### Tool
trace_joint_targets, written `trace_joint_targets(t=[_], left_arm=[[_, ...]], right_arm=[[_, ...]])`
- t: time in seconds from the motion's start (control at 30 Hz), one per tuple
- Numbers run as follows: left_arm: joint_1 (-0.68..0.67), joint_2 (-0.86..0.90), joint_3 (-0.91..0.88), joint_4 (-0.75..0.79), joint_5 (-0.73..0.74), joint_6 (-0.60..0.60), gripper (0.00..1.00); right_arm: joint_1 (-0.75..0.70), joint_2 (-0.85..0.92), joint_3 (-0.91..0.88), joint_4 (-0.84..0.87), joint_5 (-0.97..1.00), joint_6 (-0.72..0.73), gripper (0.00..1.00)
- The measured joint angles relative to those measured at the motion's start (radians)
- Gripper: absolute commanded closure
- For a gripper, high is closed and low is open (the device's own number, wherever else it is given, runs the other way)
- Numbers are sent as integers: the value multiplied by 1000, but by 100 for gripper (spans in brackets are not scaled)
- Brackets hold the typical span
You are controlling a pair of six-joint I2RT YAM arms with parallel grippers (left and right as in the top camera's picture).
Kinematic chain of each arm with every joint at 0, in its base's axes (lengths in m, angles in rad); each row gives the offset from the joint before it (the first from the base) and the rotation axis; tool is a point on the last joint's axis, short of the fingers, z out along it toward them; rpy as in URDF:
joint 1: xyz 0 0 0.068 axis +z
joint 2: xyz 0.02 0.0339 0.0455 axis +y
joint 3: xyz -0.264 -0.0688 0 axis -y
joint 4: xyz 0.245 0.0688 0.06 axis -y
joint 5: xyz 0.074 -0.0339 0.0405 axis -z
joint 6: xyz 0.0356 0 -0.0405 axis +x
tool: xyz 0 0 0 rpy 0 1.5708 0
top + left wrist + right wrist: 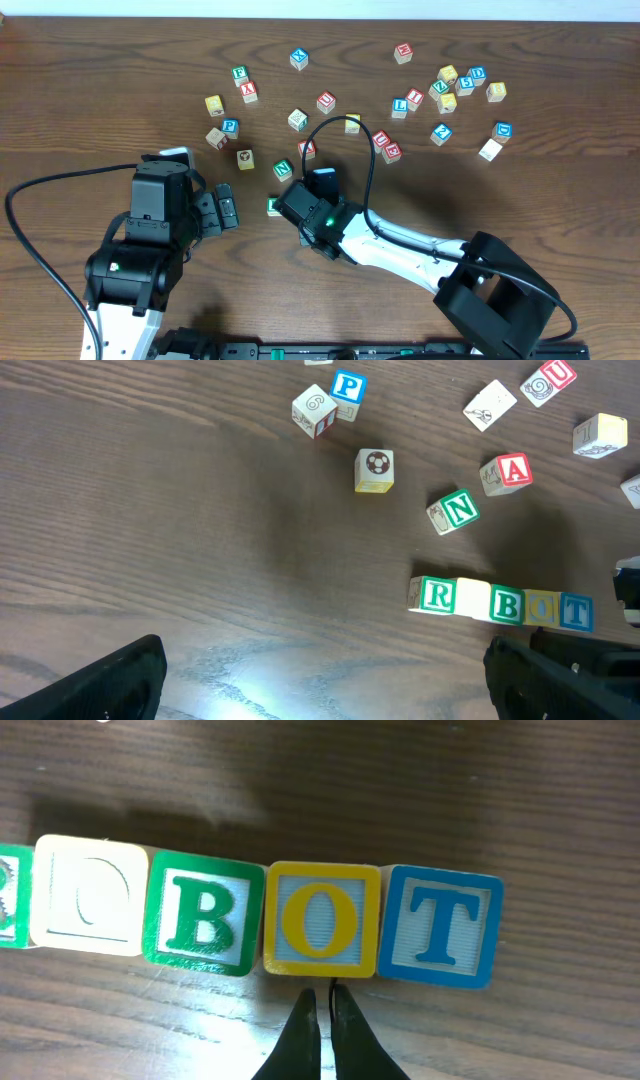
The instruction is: Spell out ROBOT
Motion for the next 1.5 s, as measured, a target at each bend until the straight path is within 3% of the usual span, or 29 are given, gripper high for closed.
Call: trace_joint_targets(t=[1.0, 1.5], left_arm=[[0, 0, 0, 0, 0, 0, 0], [0, 0, 0, 0, 0, 0, 0]], right_arm=[[36, -3, 0, -23, -10, -16, 99], [36, -257, -1, -87, 29, -18, 99]])
